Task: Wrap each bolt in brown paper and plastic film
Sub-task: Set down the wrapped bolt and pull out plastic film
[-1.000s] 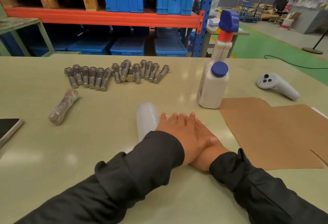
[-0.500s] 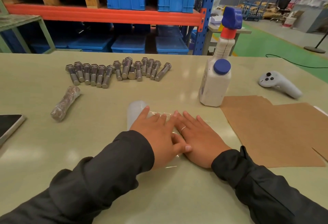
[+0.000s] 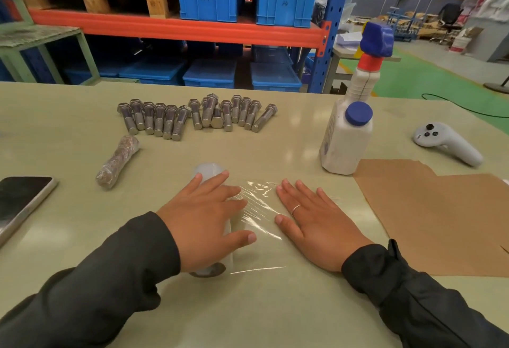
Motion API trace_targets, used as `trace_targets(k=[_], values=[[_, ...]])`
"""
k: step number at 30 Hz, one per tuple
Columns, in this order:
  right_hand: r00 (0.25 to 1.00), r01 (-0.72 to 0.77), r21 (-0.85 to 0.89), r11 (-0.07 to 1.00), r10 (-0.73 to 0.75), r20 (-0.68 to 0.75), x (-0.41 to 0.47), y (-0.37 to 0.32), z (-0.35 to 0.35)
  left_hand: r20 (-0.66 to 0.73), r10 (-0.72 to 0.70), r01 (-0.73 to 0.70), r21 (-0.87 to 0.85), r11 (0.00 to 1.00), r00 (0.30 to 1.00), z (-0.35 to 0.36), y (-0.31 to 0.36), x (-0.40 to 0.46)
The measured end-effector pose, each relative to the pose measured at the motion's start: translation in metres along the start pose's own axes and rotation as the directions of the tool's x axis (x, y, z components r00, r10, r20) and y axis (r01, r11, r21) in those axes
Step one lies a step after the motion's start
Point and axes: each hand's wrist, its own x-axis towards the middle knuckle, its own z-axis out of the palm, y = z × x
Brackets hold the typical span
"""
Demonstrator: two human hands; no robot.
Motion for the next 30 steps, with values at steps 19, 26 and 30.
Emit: trace_targets(k=[19,26,30], values=[[1.000,-0.001,-0.002,1.000,0.001,-0.012,0.000,0.000,0.001,-0.164,-0.341,0.357,0.081,0.931,0.926,-0.011,-0.007,-0.023],[1.000,0.002,-0.008,1.000,-0.002,0.011,0.001,0.000,0.000,-0.272,-0.421,0.368,-0.227,0.902,0.865,0.004,-0.027,-0.028],[1.000,0.008,-0.003,1.000,-0.008,0.021,0.001,0.001,-0.001,-0.274,-0.473,0.293,-0.505,0.811,0.837,0.009,-0.041,-0.035]])
